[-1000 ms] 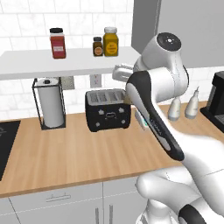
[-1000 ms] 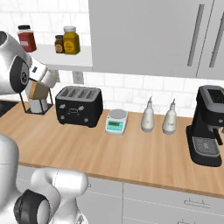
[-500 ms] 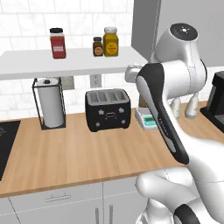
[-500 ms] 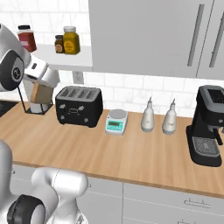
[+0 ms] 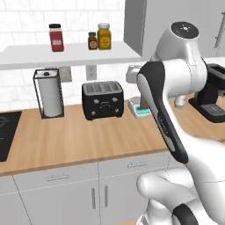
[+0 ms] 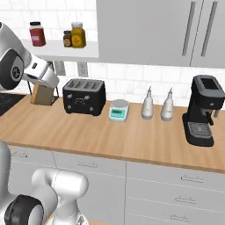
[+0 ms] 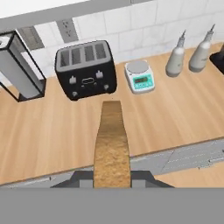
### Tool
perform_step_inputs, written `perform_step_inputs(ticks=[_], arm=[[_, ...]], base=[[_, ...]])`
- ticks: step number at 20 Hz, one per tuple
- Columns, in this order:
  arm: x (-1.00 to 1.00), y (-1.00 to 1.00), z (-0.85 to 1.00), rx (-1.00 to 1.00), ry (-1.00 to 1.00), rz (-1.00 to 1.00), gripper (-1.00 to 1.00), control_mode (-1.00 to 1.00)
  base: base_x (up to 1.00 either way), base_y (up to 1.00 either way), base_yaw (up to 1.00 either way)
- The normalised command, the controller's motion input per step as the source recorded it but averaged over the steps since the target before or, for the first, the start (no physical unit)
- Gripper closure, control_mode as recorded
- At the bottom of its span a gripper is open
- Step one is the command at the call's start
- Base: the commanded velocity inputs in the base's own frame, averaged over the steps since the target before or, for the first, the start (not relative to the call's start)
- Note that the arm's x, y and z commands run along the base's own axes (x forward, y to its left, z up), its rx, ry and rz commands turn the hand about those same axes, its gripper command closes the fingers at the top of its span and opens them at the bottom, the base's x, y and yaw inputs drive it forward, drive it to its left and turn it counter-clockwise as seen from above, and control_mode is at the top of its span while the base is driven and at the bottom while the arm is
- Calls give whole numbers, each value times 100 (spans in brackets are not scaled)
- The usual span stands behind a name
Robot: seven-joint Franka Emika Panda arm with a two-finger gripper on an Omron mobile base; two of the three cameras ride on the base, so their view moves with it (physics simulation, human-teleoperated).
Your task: Start the toaster. Once the lever pops up, take the bread to the plate on the dining counter.
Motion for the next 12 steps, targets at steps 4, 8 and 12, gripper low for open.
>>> perform_step_inputs(ticks=[4, 8, 12], arm=[[0, 0, 0, 0, 0, 0, 100, 100], [0, 0, 0, 0, 0, 0, 100, 100], [0, 0, 0, 0, 0, 0, 100, 100]], base=[[-91, 0, -19], [-31, 0, -59], [-1, 0, -100]])
